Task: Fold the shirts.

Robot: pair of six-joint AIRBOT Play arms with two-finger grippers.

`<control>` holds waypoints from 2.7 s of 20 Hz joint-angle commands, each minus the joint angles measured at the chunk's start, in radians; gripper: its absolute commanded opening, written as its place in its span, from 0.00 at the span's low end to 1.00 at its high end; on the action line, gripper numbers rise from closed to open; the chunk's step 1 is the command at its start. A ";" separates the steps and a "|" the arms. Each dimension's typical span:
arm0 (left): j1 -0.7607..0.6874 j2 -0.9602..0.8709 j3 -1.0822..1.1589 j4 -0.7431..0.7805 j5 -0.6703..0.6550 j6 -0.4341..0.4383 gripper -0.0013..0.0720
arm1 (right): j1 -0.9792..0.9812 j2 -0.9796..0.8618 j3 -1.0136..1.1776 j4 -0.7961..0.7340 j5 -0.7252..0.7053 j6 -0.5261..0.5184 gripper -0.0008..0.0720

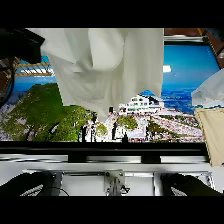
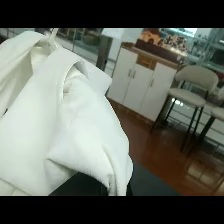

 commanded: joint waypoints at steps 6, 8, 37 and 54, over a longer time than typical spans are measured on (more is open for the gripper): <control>0.006 0.000 0.091 0.025 0.362 -0.003 0.42 | 0.000 0.011 0.001 0.007 -0.051 -0.143 0.15; 0.007 -0.007 0.115 0.024 0.489 -0.004 0.59 | 0.000 0.011 0.001 0.013 -0.042 -0.172 0.15; 0.014 -0.049 0.124 -0.122 0.574 -0.151 0.09 | 0.000 0.014 0.001 -0.100 0.106 -0.122 0.15; 0.017 -0.109 0.131 0.006 0.435 -0.098 0.42 | 0.000 0.015 0.001 -0.046 0.008 -0.107 0.15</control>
